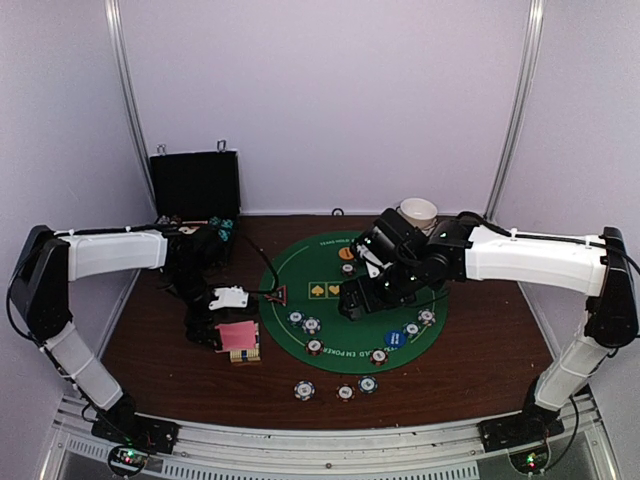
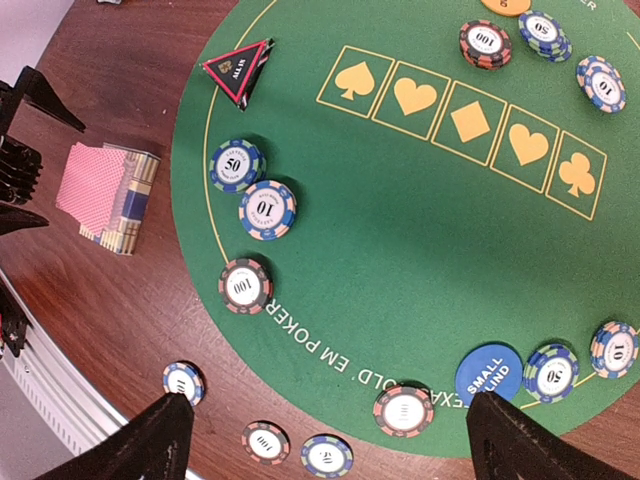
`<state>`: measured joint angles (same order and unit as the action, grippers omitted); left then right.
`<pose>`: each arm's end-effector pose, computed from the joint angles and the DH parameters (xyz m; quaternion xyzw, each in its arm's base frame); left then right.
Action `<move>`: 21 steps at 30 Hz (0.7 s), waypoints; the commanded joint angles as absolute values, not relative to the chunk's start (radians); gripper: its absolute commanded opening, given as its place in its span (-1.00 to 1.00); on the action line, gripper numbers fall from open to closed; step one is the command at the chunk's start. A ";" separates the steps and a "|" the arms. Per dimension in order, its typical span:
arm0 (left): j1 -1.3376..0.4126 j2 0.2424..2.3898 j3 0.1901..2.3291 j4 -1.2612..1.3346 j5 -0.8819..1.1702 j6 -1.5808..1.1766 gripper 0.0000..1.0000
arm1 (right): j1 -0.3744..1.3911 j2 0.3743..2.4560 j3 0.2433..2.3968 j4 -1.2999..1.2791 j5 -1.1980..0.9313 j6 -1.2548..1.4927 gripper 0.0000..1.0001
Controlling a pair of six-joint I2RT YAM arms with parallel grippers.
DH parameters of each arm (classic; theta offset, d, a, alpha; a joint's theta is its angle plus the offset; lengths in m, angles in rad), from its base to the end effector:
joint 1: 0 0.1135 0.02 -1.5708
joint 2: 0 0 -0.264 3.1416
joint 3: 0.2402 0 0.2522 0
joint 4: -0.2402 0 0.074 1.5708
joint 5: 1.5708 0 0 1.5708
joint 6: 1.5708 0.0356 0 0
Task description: Distribute texas hold em gaming equipment
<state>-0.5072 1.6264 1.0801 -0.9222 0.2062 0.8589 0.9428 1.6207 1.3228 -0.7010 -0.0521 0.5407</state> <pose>0.2467 -0.1454 0.1928 0.6311 0.7672 -0.0923 0.0681 0.2008 0.2797 0.2705 -0.1987 0.9383 0.2089 0.1910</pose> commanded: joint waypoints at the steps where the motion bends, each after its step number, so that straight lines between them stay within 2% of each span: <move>1: -0.511 1.633 1.070 -0.903 0.207 0.868 0.95 | 0.939 1.581 1.313 -0.693 -0.057 0.552 0.99; 21: -0.514 1.670 1.050 -0.868 0.201 0.870 0.95 | 0.939 1.584 1.317 -0.701 -0.069 0.551 0.99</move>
